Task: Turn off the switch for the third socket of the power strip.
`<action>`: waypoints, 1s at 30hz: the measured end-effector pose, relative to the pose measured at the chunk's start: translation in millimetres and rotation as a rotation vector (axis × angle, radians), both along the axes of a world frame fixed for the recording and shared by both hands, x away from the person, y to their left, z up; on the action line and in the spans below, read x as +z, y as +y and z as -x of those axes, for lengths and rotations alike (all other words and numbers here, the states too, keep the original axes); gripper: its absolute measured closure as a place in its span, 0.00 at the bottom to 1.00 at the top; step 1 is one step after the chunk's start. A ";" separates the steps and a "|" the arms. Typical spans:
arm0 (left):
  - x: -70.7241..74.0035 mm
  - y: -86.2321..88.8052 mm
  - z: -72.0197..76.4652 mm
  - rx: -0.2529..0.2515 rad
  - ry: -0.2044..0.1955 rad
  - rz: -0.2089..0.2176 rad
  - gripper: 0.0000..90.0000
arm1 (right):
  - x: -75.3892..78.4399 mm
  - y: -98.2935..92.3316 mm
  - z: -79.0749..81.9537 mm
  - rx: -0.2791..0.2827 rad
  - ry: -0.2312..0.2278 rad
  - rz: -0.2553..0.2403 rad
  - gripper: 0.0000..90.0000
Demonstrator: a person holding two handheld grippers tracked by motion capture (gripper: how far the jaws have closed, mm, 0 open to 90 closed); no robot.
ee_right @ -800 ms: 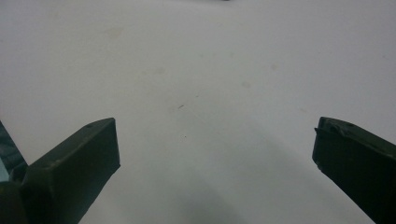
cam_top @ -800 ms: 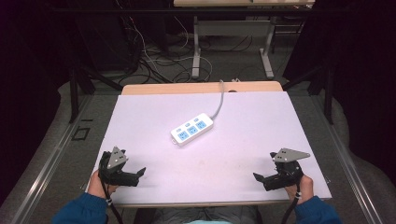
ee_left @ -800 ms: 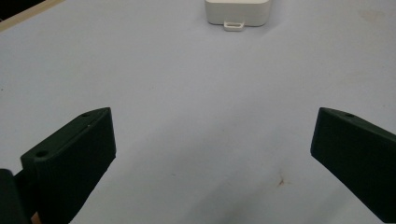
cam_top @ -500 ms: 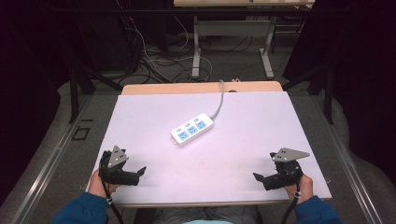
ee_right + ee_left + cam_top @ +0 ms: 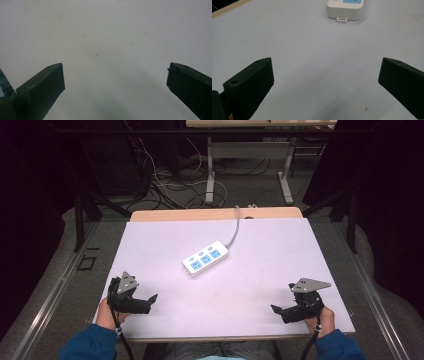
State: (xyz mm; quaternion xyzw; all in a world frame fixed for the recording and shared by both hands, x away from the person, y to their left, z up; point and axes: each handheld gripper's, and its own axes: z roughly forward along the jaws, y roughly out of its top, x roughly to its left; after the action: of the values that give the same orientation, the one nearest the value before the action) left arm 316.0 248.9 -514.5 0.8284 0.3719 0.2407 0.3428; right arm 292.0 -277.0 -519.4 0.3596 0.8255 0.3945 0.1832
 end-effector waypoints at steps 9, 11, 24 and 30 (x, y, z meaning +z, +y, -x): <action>2.0 -5.1 -11.5 0.013 0.004 0.002 0.00 | 1.3 0.6 0.5 0.002 -0.003 0.003 0.01; 2.9 -5.8 -13.9 0.014 0.007 -0.010 0.00 | 1.0 0.5 0.2 0.000 -0.002 0.003 0.01; 9.3 -16.4 -36.6 0.013 0.004 0.000 0.00 | 1.1 0.5 -0.3 0.009 0.006 0.004 0.01; 11.0 -23.1 -48.3 0.004 0.001 -0.007 0.00 | 0.1 1.9 -1.0 0.000 0.003 0.004 0.02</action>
State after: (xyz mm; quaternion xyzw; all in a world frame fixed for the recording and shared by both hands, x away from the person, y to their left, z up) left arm 364.3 225.8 -503.5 0.8289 0.3730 0.2424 0.3392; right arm 293.0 -275.1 -519.4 0.3598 0.8266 0.3924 0.1825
